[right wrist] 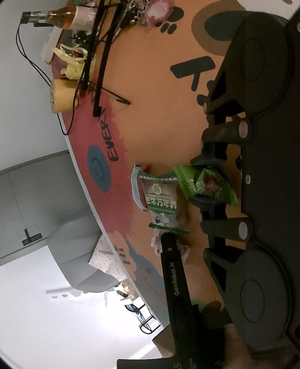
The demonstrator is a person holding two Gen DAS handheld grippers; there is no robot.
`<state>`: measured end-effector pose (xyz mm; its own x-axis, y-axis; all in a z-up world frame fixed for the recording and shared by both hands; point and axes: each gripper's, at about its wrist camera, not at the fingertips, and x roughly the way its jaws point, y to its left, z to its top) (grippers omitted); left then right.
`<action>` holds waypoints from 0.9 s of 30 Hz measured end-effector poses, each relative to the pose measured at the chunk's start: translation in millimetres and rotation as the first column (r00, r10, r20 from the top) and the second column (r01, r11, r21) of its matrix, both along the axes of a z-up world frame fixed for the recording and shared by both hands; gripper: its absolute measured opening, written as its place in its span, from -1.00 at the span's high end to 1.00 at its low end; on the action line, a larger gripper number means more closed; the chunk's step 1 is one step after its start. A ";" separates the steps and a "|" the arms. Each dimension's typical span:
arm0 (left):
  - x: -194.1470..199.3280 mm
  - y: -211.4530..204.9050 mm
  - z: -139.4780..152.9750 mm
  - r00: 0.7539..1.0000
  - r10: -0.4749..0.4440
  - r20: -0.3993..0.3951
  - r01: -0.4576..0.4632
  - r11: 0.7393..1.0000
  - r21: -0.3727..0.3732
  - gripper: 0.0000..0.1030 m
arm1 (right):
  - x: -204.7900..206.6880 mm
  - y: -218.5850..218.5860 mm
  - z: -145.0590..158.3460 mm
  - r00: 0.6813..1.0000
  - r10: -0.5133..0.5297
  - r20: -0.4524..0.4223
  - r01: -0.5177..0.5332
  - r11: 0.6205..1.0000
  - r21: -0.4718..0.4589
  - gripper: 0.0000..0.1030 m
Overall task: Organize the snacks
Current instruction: 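Grasp the green packet with right gripper while left grasps white printed packet, then carry the green and white packets toward the cardboard box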
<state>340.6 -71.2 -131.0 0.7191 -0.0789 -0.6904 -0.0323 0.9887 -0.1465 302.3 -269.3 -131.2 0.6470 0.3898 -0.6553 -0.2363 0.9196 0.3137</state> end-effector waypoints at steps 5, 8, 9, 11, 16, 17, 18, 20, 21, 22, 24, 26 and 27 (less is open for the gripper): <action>-7.5 3.9 1.2 1.000 0.004 -0.007 -0.004 1.000 -0.014 0.36 | -5.1 -5.2 0.1 0.999 -0.032 0.003 0.032 0.999 -0.002 0.52; -15.6 4.3 3.3 1.000 0.007 -0.017 -0.008 1.000 -0.023 0.38 | -8.1 -9.5 0.2 0.999 -0.051 0.000 0.051 0.999 0.005 0.52; -18.5 4.2 4.3 1.000 0.006 -0.017 -0.007 1.000 -0.025 0.38 | -9.6 -10.4 0.6 0.999 -0.054 0.000 0.054 0.998 0.008 0.52; -24.9 4.1 7.1 1.000 0.008 -0.015 -0.008 1.000 -0.021 0.38 | -12.8 -11.9 1.9 0.998 -0.058 0.001 0.058 0.998 0.018 0.52; -41.6 5.3 18.4 1.000 0.009 -0.003 -0.009 1.000 -0.020 0.39 | -22.5 -12.4 9.9 0.998 -0.064 0.020 0.063 0.998 0.029 0.52; -45.6 5.6 22.0 1.000 0.009 0.004 -0.009 1.000 -0.020 0.39 | -24.6 -12.5 12.0 0.998 -0.065 0.024 0.064 0.997 0.032 0.52; -49.5 6.2 25.5 1.000 0.010 0.011 -0.010 1.000 -0.021 0.39 | -26.6 -12.6 14.0 0.997 -0.067 0.029 0.066 0.997 0.035 0.52; -56.2 7.3 31.9 1.000 0.010 0.023 -0.010 1.000 -0.022 0.39 | -30.2 -12.0 17.9 0.997 -0.067 0.037 0.066 0.997 0.044 0.52; -59.4 8.0 35.0 1.000 0.010 0.028 -0.009 1.000 -0.020 0.39 | -32.1 -11.1 20.2 0.997 -0.067 0.042 0.065 0.997 0.046 0.52; -62.9 8.5 38.2 0.999 0.010 0.034 -0.009 1.000 -0.019 0.39 | -34.3 -10.3 23.0 0.997 -0.066 0.049 0.064 0.997 0.049 0.53; -69.6 9.4 44.4 0.999 0.009 0.046 -0.008 1.000 -0.019 0.39 | -37.4 -9.0 28.1 0.996 -0.066 0.061 0.063 0.997 0.053 0.53; -75.2 11.4 50.5 0.998 0.011 0.058 -0.010 1.000 -0.022 0.39 | -40.8 -7.3 33.8 0.995 -0.064 0.073 0.060 0.997 0.057 0.52; -77.9 12.2 53.4 0.998 0.013 0.064 -0.012 1.000 -0.022 0.39 | -42.5 -6.3 36.7 0.995 -0.063 0.080 0.058 0.997 0.058 0.52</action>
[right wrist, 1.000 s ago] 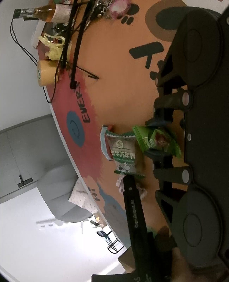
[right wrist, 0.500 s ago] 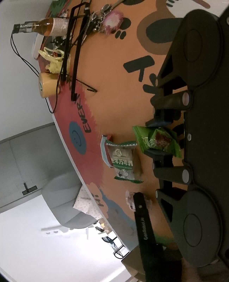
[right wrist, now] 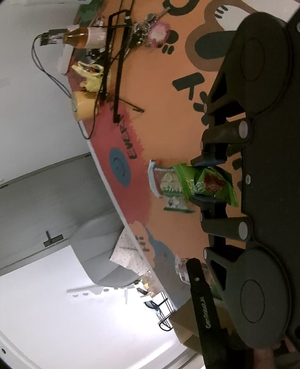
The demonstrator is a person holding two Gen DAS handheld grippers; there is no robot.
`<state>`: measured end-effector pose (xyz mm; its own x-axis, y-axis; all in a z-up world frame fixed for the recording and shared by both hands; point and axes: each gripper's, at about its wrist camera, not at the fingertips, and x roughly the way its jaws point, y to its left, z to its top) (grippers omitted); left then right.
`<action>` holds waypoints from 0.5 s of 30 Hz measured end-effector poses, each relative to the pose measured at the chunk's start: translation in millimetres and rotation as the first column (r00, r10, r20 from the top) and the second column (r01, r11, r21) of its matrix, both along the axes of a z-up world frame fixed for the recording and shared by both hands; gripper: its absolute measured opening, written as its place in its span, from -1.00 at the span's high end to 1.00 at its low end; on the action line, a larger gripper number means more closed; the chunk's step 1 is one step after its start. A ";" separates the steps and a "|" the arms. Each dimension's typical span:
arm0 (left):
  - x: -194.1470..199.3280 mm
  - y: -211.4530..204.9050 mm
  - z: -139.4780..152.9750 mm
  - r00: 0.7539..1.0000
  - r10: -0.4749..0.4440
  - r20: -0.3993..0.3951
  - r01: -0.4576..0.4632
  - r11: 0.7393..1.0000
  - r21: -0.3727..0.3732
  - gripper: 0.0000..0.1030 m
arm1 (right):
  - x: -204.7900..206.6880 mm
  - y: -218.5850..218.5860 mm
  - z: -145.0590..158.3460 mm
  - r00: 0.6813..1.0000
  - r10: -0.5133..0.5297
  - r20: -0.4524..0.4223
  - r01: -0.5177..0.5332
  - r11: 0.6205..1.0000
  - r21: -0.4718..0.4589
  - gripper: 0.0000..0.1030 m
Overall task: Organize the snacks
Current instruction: 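Carry the green and white packets toward the cardboard box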
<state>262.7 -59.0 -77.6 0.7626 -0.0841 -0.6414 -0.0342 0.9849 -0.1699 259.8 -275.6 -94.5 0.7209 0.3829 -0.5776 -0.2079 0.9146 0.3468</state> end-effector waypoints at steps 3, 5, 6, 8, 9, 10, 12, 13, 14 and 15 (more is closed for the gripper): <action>-7.9 2.8 8.1 1.000 0.006 0.019 -0.006 1.000 0.001 0.39 | -4.6 1.9 7.5 1.000 0.002 0.016 -0.002 1.000 0.002 0.52; -13.0 5.4 12.5 1.000 0.010 0.027 -0.009 1.000 -0.004 0.39 | -7.5 3.4 11.5 1.000 0.002 0.026 -0.002 1.000 0.003 0.52; -15.3 6.4 14.1 0.999 0.011 0.030 -0.011 1.000 -0.006 0.39 | -9.0 4.3 13.6 1.000 0.003 0.030 -0.003 1.000 0.003 0.52; -19.9 8.4 17.6 0.999 0.012 0.035 -0.012 1.000 -0.006 0.39 | -11.4 6.2 17.0 0.999 0.007 0.037 -0.007 1.000 0.005 0.52; -22.2 9.4 19.4 0.999 0.013 0.040 -0.013 1.000 -0.005 0.39 | -12.6 7.6 18.7 0.999 0.008 0.041 -0.009 1.000 0.004 0.52; -24.4 10.5 21.2 0.999 0.015 0.044 -0.014 1.000 -0.005 0.39 | -13.7 9.0 20.7 0.999 0.011 0.045 -0.011 1.000 0.004 0.52; -28.9 13.0 25.1 0.998 0.016 0.054 -0.016 1.000 -0.008 0.39 | -15.6 11.9 23.7 0.998 0.014 0.054 -0.014 1.000 0.003 0.52; -31.0 14.4 27.3 0.998 0.018 0.059 -0.017 1.000 -0.009 0.39 | -16.8 13.4 25.2 0.998 0.016 0.058 -0.016 1.000 0.003 0.52; -32.9 15.8 29.4 0.998 0.019 0.064 -0.018 1.000 -0.010 0.39 | -17.4 15.2 26.6 0.998 0.018 0.062 -0.018 1.000 0.003 0.52; -34.7 17.3 31.3 0.997 0.021 0.068 -0.020 1.000 -0.013 0.39 | -18.2 17.2 28.1 0.998 0.021 0.066 -0.022 1.000 0.002 0.52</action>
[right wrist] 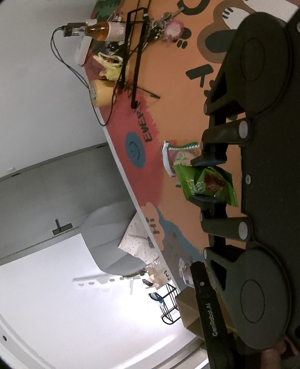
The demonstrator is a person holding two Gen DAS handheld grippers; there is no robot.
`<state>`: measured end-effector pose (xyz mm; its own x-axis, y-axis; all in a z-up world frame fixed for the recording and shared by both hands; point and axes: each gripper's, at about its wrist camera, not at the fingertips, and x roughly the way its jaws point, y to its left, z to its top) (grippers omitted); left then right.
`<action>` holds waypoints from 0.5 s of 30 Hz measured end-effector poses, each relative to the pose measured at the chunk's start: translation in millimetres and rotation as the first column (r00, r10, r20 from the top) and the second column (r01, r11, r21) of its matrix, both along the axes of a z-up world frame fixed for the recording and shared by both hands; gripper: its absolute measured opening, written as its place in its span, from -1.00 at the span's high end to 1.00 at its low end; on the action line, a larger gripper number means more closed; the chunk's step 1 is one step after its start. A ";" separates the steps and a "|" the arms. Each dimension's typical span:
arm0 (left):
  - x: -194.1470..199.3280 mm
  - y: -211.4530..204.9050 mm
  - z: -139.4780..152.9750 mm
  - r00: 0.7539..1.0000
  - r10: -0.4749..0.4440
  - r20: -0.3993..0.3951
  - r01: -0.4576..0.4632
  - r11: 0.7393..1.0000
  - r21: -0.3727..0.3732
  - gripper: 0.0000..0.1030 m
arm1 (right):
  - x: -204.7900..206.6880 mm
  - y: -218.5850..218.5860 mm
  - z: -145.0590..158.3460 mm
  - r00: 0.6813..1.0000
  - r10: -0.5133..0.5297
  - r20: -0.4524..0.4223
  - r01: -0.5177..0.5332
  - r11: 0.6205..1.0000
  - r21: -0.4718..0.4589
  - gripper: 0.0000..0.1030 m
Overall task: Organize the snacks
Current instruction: 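Carry the green and white packets toward the cardboard box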
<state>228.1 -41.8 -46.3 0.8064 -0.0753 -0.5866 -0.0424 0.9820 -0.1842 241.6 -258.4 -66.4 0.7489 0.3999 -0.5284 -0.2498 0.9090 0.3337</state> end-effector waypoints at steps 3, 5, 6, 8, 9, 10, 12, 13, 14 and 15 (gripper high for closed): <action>-6.5 5.9 5.5 1.000 0.005 0.013 -0.005 1.000 -0.010 0.39 | -2.6 5.2 4.6 1.000 0.009 0.011 -0.009 1.000 -0.004 0.52; -10.5 10.2 8.5 1.000 0.013 0.020 -0.013 1.000 -0.010 0.39 | -3.8 8.6 7.2 1.000 0.008 0.017 -0.008 1.000 -0.004 0.52; -12.6 12.7 10.2 1.000 0.016 0.024 -0.016 1.000 -0.011 0.39 | -4.7 10.2 8.2 1.000 0.007 0.019 -0.007 1.000 -0.004 0.52; -16.3 17.0 12.5 0.999 0.023 0.031 -0.022 1.000 -0.013 0.39 | -5.6 13.5 9.8 1.000 0.010 0.023 -0.010 1.000 0.000 0.52; -18.3 19.6 13.5 0.999 0.026 0.034 -0.026 1.000 -0.013 0.39 | -5.6 15.3 10.5 1.000 0.014 0.023 -0.014 1.000 0.000 0.52; -20.5 22.8 14.5 0.999 0.032 0.036 -0.032 0.999 -0.013 0.39 | -6.3 17.4 11.3 1.000 0.018 0.024 -0.018 1.000 0.001 0.52; -24.2 29.1 16.0 0.998 0.043 0.041 -0.042 0.999 -0.017 0.39 | -7.6 22.2 13.3 0.999 0.027 0.027 -0.027 1.000 0.002 0.52; -25.8 32.1 16.8 0.998 0.048 0.042 -0.048 0.999 -0.018 0.39 | -8.0 25.1 14.5 0.999 0.032 0.031 -0.032 0.999 0.002 0.52; -27.7 35.3 17.6 0.998 0.054 0.045 -0.053 0.998 -0.019 0.39 | -9.0 27.6 15.9 0.999 0.035 0.037 -0.035 0.999 0.003 0.52; -29.4 38.0 18.6 0.997 0.059 0.047 -0.058 0.998 -0.020 0.39 | -10.1 30.3 17.4 0.998 0.036 0.044 -0.036 0.999 0.001 0.52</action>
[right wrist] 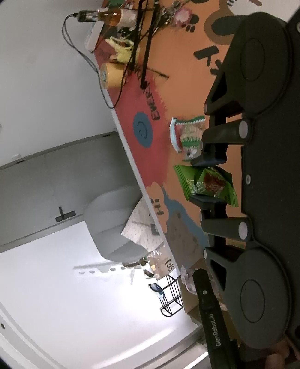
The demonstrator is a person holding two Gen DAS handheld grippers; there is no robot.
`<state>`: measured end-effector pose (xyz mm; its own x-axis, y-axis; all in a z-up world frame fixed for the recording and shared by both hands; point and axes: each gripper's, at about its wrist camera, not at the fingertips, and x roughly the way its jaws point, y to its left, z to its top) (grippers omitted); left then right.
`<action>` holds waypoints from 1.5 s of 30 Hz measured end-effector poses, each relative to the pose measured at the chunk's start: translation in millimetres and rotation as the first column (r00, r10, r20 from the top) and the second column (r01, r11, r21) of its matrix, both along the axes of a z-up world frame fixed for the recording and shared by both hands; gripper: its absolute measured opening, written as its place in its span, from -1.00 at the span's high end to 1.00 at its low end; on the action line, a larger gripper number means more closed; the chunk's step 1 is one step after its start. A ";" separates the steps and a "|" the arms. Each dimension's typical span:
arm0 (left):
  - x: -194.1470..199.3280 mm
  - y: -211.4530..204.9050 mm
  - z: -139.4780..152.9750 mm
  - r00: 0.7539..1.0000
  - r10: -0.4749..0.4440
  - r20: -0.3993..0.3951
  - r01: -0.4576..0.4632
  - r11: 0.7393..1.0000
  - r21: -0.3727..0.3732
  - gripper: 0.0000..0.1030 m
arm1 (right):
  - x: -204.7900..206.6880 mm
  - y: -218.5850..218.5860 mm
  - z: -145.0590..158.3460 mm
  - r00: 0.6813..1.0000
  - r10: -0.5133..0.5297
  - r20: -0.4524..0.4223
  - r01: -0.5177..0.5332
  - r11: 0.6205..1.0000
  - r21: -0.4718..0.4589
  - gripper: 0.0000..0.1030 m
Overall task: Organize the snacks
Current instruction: 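Carry the green and white packets toward the cardboard box, then lower both grippers over the box and open them to drop the packets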
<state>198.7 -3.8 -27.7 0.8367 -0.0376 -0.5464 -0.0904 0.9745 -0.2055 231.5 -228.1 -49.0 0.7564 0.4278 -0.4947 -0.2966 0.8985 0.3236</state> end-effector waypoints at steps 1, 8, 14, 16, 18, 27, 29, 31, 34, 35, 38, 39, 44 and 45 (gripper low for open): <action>-1.9 3.2 0.9 1.000 0.005 0.003 -0.005 1.000 -0.001 0.39 | -1.0 2.3 1.2 1.000 0.001 0.005 -0.001 1.000 -0.001 0.52; -13.9 20.5 3.1 0.999 0.031 0.012 -0.031 0.999 -0.010 0.39 | -5.3 19.8 7.3 0.999 0.034 0.023 -0.034 0.999 0.003 0.52; -22.6 34.0 3.7 0.999 0.050 0.015 -0.050 0.999 -0.017 0.39 | -7.6 34.9 8.9 0.998 0.059 0.025 -0.059 0.998 0.008 0.52; -25.0 38.5 3.9 0.998 0.057 0.016 -0.056 0.998 -0.019 0.39 | -8.0 39.7 9.4 0.998 0.065 0.023 -0.065 0.998 0.008 0.52; -28.0 43.4 3.8 0.998 0.064 0.017 -0.064 0.998 -0.022 0.39 | -8.7 44.8 9.6 0.997 0.072 0.025 -0.072 0.997 0.007 0.52; -43.2 67.8 3.3 0.993 0.118 0.007 -0.117 0.993 -0.030 0.39 | -13.4 70.2 12.3 0.992 0.125 0.028 -0.126 0.992 0.008 0.52; -47.3 74.5 3.1 0.991 0.134 0.003 -0.134 0.991 -0.030 0.39 | -14.5 77.3 12.9 0.990 0.141 0.028 -0.141 0.990 0.009 0.52; -51.6 80.7 2.3 0.989 0.150 -0.004 -0.150 0.988 -0.029 0.39 | -15.7 84.7 13.1 0.987 0.157 0.029 -0.157 0.988 0.009 0.52; -57.5 89.8 0.5 0.985 0.171 -0.010 -0.172 0.985 -0.032 0.39 | -16.9 96.8 12.7 0.984 0.179 0.024 -0.179 0.984 0.008 0.52; -59.9 93.8 -0.4 0.983 0.181 -0.012 -0.181 0.983 -0.035 0.39 | -17.6 100.9 12.7 0.982 0.187 0.024 -0.187 0.982 0.006 0.52; -65.9 105.3 -2.8 0.978 0.206 -0.021 -0.207 0.977 -0.041 0.39 | -19.9 112.5 13.1 0.977 0.210 0.024 -0.211 0.978 0.002 0.52; -68.0 108.8 -3.6 0.977 0.213 -0.024 -0.213 0.976 -0.042 0.39 | -21.2 114.8 13.4 0.976 0.217 0.024 -0.217 0.976 0.001 0.52; -76.3 121.9 -5.3 0.971 0.238 -0.031 -0.239 0.970 -0.050 0.38 | -25.3 131.3 14.6 0.969 0.244 0.024 -0.244 0.970 -0.004 0.52; -77.9 124.4 -5.7 0.970 0.243 -0.034 -0.244 0.968 -0.052 0.38 | -25.3 134.2 14.5 0.968 0.249 0.022 -0.249 0.968 -0.006 0.52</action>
